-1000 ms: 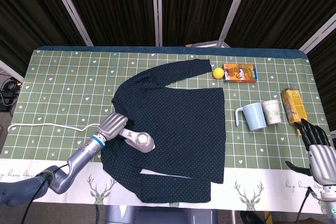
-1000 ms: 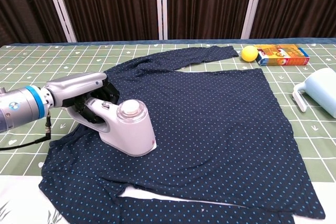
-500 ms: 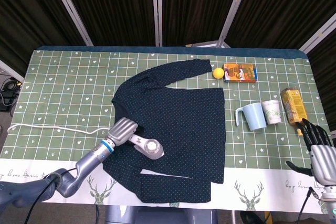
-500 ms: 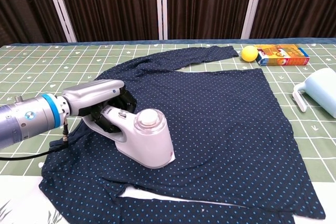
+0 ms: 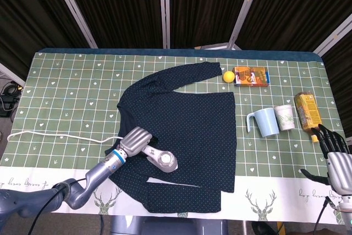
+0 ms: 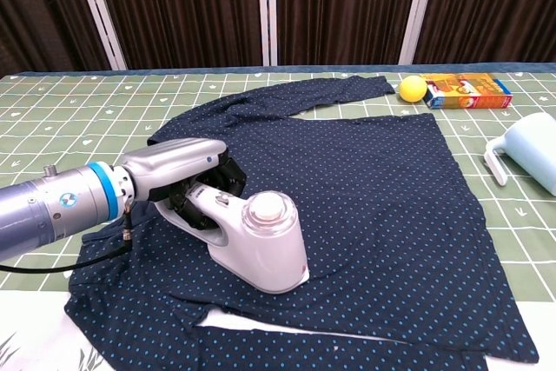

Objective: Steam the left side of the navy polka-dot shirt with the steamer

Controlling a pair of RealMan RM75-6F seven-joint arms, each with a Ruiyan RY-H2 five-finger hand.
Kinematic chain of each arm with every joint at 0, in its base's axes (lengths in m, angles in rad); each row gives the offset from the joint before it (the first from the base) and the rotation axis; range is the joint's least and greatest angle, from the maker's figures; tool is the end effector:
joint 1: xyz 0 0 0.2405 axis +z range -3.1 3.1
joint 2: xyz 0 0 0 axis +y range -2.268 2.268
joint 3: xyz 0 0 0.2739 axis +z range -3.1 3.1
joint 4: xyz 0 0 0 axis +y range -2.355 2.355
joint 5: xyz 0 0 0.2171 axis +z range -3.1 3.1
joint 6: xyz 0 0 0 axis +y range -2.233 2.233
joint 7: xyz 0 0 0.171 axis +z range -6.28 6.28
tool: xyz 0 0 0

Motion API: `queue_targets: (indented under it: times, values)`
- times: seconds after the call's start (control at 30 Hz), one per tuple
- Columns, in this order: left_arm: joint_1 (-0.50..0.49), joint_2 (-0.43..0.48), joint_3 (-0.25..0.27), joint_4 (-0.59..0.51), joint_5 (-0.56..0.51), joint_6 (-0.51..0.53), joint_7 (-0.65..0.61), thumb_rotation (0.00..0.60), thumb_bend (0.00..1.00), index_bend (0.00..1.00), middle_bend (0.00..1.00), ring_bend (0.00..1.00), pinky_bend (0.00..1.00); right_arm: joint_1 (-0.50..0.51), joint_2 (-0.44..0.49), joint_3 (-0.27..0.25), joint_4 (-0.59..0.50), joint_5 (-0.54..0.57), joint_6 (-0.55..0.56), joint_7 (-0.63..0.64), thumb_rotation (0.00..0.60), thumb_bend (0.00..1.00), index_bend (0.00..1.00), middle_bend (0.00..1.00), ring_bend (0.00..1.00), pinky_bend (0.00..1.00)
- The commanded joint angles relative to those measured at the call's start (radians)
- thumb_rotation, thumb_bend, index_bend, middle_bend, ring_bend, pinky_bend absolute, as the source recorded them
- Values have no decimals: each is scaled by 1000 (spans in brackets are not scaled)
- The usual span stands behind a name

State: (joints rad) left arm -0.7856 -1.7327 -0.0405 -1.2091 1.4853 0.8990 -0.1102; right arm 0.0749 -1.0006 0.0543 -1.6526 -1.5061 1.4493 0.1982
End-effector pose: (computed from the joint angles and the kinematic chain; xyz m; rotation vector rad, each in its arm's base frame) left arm -0.1423 0.3479 -0.1129 -2.1671 -1.0409 -1.0634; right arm -0.3321 -0.2075 0.1915 1.3509 -1.0210 0.9766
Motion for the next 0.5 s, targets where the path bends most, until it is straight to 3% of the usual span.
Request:
queue_targets:
  times: [0.03, 0.5]
  values:
    - [2, 0, 1, 9, 1, 4, 4, 600, 0, 875, 810, 814, 1000, 0, 0, 0, 0, 0, 0, 0, 600, 0, 0, 0, 0, 0]
    - [21, 46, -7, 41, -15, 22, -26, 600, 0, 875, 810, 814, 1000, 4, -2, -2, -1, -1, -9, -2, 600, 0, 0, 0, 0, 0]
